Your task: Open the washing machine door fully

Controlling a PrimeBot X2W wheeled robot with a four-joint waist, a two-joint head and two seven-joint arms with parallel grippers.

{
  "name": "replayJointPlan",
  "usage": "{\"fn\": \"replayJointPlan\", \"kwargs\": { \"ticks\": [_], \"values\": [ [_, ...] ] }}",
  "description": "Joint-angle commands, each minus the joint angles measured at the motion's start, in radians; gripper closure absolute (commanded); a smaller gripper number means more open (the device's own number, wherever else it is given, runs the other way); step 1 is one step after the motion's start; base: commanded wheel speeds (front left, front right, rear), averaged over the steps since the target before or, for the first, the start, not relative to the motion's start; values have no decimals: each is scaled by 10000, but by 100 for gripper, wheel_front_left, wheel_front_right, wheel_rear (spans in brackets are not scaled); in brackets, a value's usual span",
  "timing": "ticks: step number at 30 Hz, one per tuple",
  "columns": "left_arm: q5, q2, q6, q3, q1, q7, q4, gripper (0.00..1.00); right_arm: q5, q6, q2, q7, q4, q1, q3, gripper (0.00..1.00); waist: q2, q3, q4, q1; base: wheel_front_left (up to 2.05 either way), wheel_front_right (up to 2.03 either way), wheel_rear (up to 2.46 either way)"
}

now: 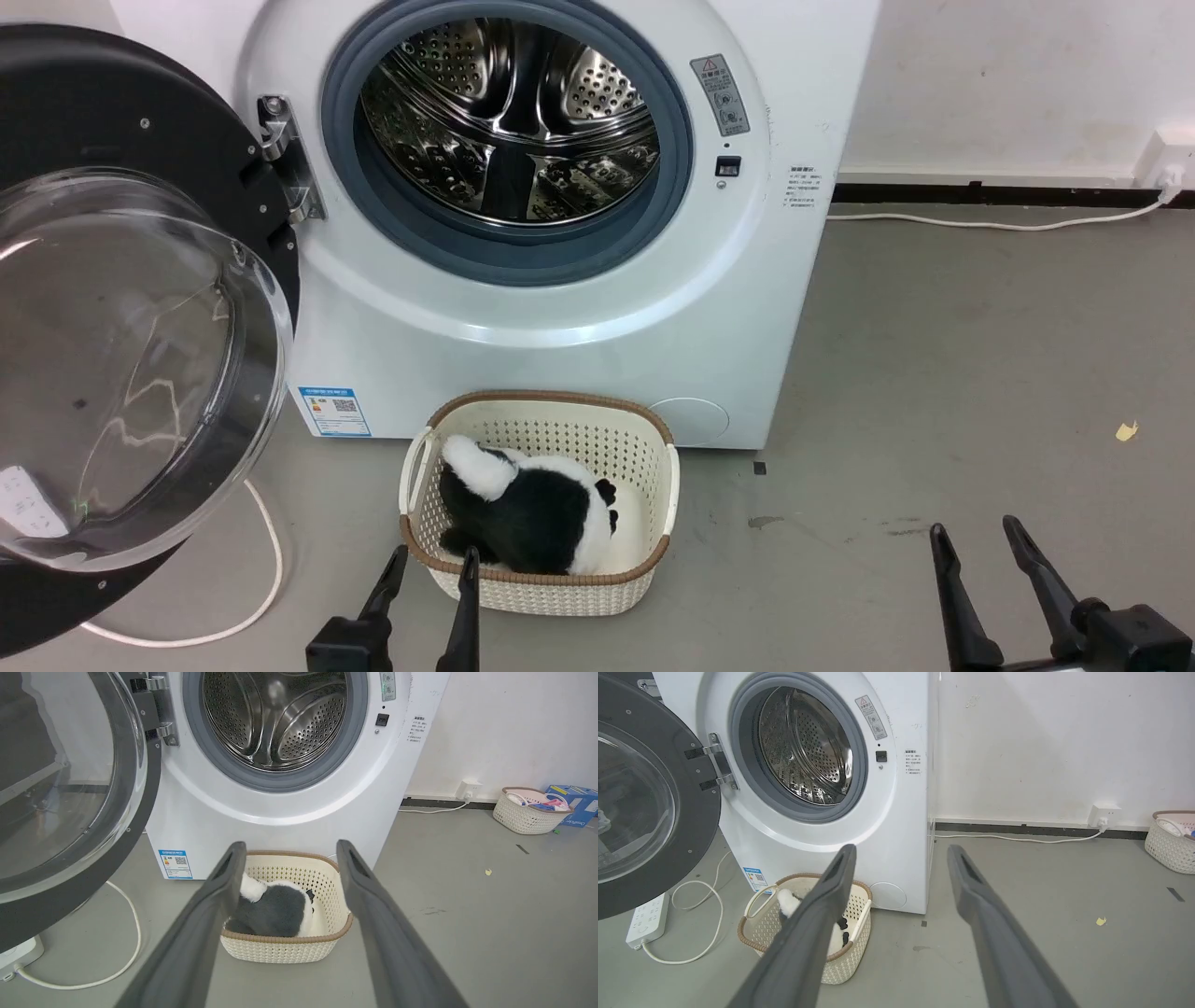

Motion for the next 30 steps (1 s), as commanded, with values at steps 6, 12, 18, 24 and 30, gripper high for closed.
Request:
{"fn": "replayJointPlan", "kwargs": {
  "ticks": [6, 12, 18, 24, 30],
  "values": [
    [86, 5, 81, -50, -142, -94, -13, 0, 29, 8, 48, -92, 29, 39, 24, 0, 0, -7, 9, 0, 0, 0, 0],
    [60, 0, 40, -47, -62, -9, -31, 100, 0, 0, 0, -80, 21, -1, 31, 100, 0, -5, 23, 0, 0, 0, 0],
    [100, -19, 4, 8, -68, 43, -42, 100, -18, 0, -1, -47, 23, -27, 27, 100, 0, 1, 21, 0, 0, 0, 0],
    [237, -75, -72, 157, -89, 161, -117, 100, -73, 0, 1, 47, 27, -98, 47, 100, 0, 18, 16, 0, 0, 0, 0],
    [373, -132, -147, 306, -111, 280, -193, 100, -128, 1, 4, 141, 32, -168, 67, 100, 0, 34, 11, 0, 0, 0, 0]
  ]
}}
